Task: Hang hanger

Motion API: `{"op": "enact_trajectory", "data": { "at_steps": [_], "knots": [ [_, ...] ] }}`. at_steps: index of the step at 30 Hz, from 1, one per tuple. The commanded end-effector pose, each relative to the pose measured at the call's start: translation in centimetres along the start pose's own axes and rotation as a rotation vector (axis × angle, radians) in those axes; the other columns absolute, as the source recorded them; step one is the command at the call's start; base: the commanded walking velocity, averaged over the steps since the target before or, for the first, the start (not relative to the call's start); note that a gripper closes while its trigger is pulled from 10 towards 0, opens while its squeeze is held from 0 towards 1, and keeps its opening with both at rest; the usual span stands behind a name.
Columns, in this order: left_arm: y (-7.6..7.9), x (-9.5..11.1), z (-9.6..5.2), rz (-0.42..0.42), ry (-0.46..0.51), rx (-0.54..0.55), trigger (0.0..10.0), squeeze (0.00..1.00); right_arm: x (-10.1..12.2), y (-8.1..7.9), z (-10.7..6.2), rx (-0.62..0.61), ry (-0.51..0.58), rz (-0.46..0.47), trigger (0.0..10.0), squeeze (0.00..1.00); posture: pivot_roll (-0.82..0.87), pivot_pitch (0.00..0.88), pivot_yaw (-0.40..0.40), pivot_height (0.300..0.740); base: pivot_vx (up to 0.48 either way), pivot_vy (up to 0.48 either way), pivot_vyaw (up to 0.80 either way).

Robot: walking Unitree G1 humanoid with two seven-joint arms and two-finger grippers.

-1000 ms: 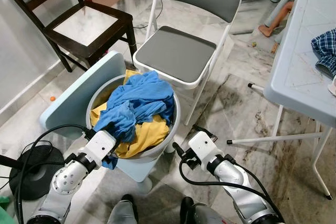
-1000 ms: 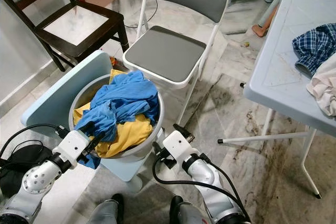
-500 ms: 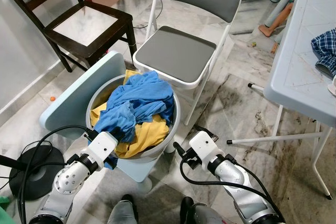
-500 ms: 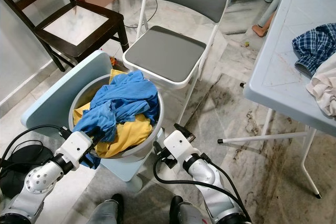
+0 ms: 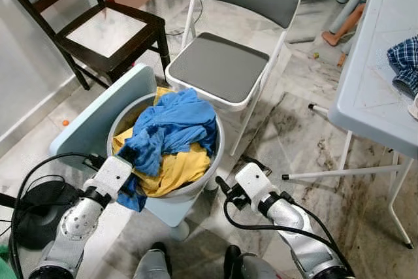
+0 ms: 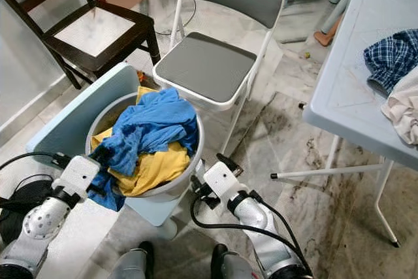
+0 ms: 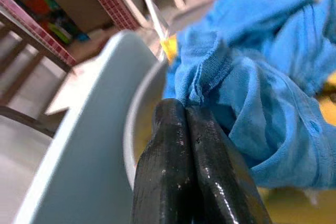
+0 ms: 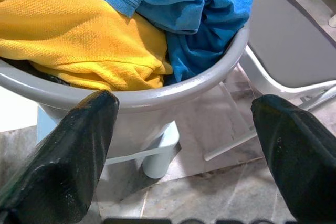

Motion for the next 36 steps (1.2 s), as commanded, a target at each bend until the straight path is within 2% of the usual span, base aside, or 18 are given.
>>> {"op": "enact_trajectory", "data": {
  "at_steps": [1, 7, 9, 12, 15, 18, 19, 24, 25, 26, 27, 28, 31, 32, 33, 34, 35, 36],
  "knots": [
    [-0.2, 0.0, -0.5, 0.006, 0.000, 0.025, 0.0, 0.00, -0.6, -0.3, -0.2, 0.016, -0.016, 0.002, 10.0, 0.00, 0.21, 0.258, -0.031, 0.740, 0.000, 0.000, 0.00],
    [-1.0, 1.2, -0.3, 0.017, 0.039, 0.101, 0.0, 0.00, -0.2, -0.2, 0.1, 0.022, -0.006, -0.002, 10.0, 0.00, 0.22, 0.252, -0.026, 0.740, 0.000, 0.000, 0.00],
    [-1.8, 3.0, 0.1, 0.033, 0.105, 0.164, 0.0, 0.00, 0.2, 0.1, 0.5, 0.004, 0.006, -0.003, 10.0, 0.00, 0.21, 0.250, -0.023, 0.740, 0.000, 0.000, 0.00],
    [-2.2, 4.4, 0.6, 0.043, 0.152, 0.194, 0.0, 0.00, 0.4, 0.3, 0.5, -0.009, 0.013, -0.002, 10.0, 0.00, 0.20, 0.244, -0.019, 0.740, 0.000, 0.000, 0.00],
    [-2.2, 7.1, 1.6, 0.039, 0.238, 0.214, 0.0, 0.00, 0.2, 0.7, 0.1, -0.033, 0.012, -0.004, 10.0, 0.00, 0.19, 0.236, -0.020, 0.740, 0.000, 0.000, 0.00],
    [-1.9, 8.0, 2.4, 0.019, 0.259, 0.204, 0.0, 0.00, 0.4, 0.8, 0.1, -0.039, 0.017, -0.009, 10.0, 0.00, 0.17, 0.233, -0.024, 0.740, 0.000, 0.000, 0.00],
    [-1.9, 8.0, 2.4, 0.019, 0.259, 0.204, 0.0, 0.00, 0.4, 0.8, 0.1, -0.039, 0.017, -0.009, 10.0, 0.00, 0.17, 0.233, -0.024, 0.740, 0.000, 0.000, 0.00],
    [1.3, 5.7, 3.2, -0.062, 0.133, 0.073, 0.0, 0.00, 0.3, 1.6, -0.1, -0.051, 0.011, -0.023, 10.0, 0.00, 0.15, 0.219, -0.028, 0.740, 0.000, 0.000, 0.00],
    [2.6, 5.0, 3.1, -0.090, 0.104, 0.009, 1.7, 0.00, 0.3, 1.8, -0.1, -0.058, 0.011, -0.026, 10.0, 0.00, 0.14, 0.222, -0.031, 0.740, 0.000, 0.000, 0.00],
    [3.0, 4.8, 3.1, -0.096, 0.098, -0.012, 1.7, 0.00, 0.3, 1.9, -0.1, -0.060, 0.011, -0.028, 10.0, 0.00, 0.14, 0.222, -0.031, 0.740, 0.000, 0.000, 0.00],
    [3.5, 4.6, 3.0, -0.078, 0.086, -0.019, 3.3, 0.00, 0.3, 2.0, -0.2, -0.063, 0.009, -0.029, 10.0, 0.00, 0.14, 0.223, -0.033, 0.740, 0.000, 0.000, 0.00],
    [3.8, 4.2, 3.0, -0.084, 0.059, -0.027, 0.9, 0.00, 0.2, 2.1, -0.3, -0.064, 0.007, -0.031, 10.0, 0.00, 0.13, 0.226, -0.031, 0.740, 0.000, 0.000, 0.00],
    [4.4, 3.4, 3.0, -0.107, 0.012, -0.032, 0.5, 0.00, 0.0, 2.1, -0.6, -0.066, 0.001, -0.035, 10.0, 0.00, 0.12, 0.226, -0.028, 0.740, 0.000, 0.000, 0.00],
    [4.5, 3.4, 2.9, -0.111, 0.008, -0.030, 2.2, 0.00, 0.0, 2.2, -0.7, -0.069, 0.001, -0.034, 10.0, 0.00, 0.12, 0.229, -0.027, 0.740, 0.000, 0.000, 0.00],
    [4.8, 3.1, 2.8, -0.103, -0.010, -0.037, 10.0, 0.00, 0.0, 2.2, -0.8, -0.076, 0.002, -0.029, 10.0, 0.00, 0.12, 0.232, -0.027, 0.740, 0.000, 0.000, 0.00],
    [4.9, 2.9, 2.8, -0.100, -0.018, -0.040, 10.0, 0.58, 0.0, 2.1, -0.8, -0.078, 0.002, -0.027, 10.0, 0.00, 0.12, 0.231, -0.027, 0.740, 0.000, 0.000, 0.00],
    [4.9, 2.8, 2.8, -0.097, -0.021, -0.034, 10.0, 1.00, -0.1, 2.1, -0.9, -0.079, 0.001, -0.025, 10.0, 0.00, 0.12, 0.230, -0.027, 0.740, 0.000, 0.000, 0.00],
    [4.8, 2.8, 2.8, -0.103, -0.019, -0.031, 10.0, 1.00, -0.1, 2.0, -0.9, -0.079, 0.000, -0.024, 10.0, 0.00, 0.12, 0.229, -0.028, 0.740, 0.000, 0.000, 0.00]
  ]
}}
Point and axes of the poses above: a point about 5 cm out from each wrist's last joint towards the gripper, its own z axis pointing out of the wrist towards the gripper, its own x axis along the axis of the wrist's last joint, y = z × x, the point moved 4 cm from there along z, pointing out of the wrist towards the gripper, and after that the axes turned 7 degrees about z, right-handed, at the moved point
